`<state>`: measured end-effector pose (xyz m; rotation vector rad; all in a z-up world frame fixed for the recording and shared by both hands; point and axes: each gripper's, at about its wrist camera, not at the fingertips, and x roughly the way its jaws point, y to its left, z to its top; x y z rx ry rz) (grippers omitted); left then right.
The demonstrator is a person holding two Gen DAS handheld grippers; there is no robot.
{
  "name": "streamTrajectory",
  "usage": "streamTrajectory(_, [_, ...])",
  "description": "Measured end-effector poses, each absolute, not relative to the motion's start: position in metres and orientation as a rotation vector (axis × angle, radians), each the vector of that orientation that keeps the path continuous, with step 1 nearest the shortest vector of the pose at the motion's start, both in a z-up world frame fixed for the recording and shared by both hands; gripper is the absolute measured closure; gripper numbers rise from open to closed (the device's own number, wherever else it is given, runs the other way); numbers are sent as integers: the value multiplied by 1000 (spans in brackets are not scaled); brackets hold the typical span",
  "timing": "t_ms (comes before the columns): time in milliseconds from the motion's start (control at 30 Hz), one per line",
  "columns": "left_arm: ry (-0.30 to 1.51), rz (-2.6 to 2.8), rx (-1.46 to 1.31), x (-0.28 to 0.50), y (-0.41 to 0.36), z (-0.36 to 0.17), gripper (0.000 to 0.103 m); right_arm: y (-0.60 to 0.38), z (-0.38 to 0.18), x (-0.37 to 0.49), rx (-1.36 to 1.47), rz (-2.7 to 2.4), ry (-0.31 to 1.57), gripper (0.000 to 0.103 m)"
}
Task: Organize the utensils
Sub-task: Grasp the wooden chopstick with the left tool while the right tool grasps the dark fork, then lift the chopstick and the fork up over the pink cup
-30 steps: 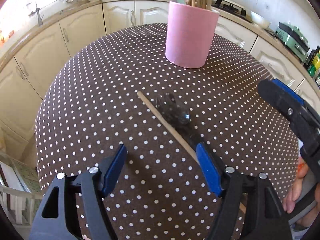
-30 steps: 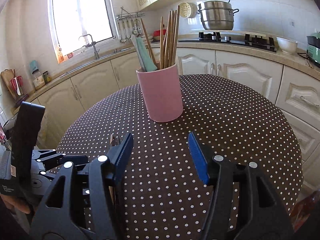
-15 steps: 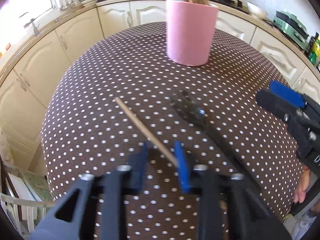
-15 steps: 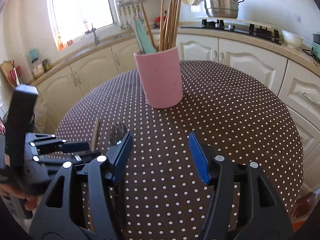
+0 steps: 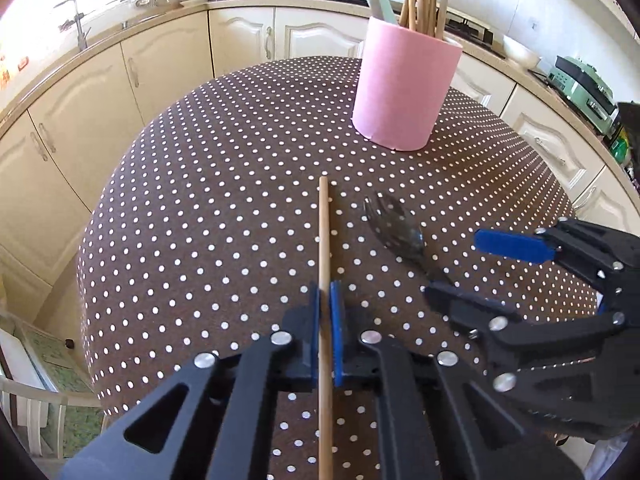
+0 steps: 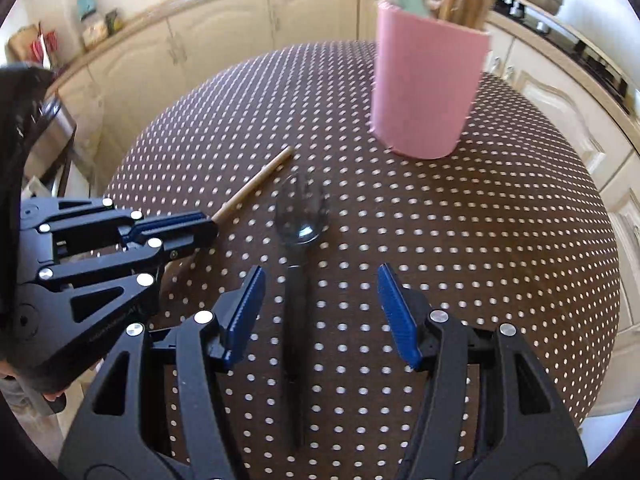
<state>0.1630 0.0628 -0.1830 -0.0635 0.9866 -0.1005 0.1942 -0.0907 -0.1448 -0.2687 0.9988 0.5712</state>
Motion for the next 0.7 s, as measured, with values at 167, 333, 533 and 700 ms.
streamTrajectory(167, [979, -123, -94, 161, 63, -180, 98, -74, -150, 200, -326, 594, 1055, 70])
streamTrajectory(333, [967, -136, -112, 163, 66, -175, 98, -64, -150, 203, -367, 604, 1064, 90])
streamTrajectory(533, [924, -152, -137, 158, 67, -165, 98, -77, -146, 202, -311, 618, 1033, 91])
streamTrajectory(700, [867, -170, -150, 150, 67, -152, 98, -104, -138, 197, -224, 641, 964, 91])
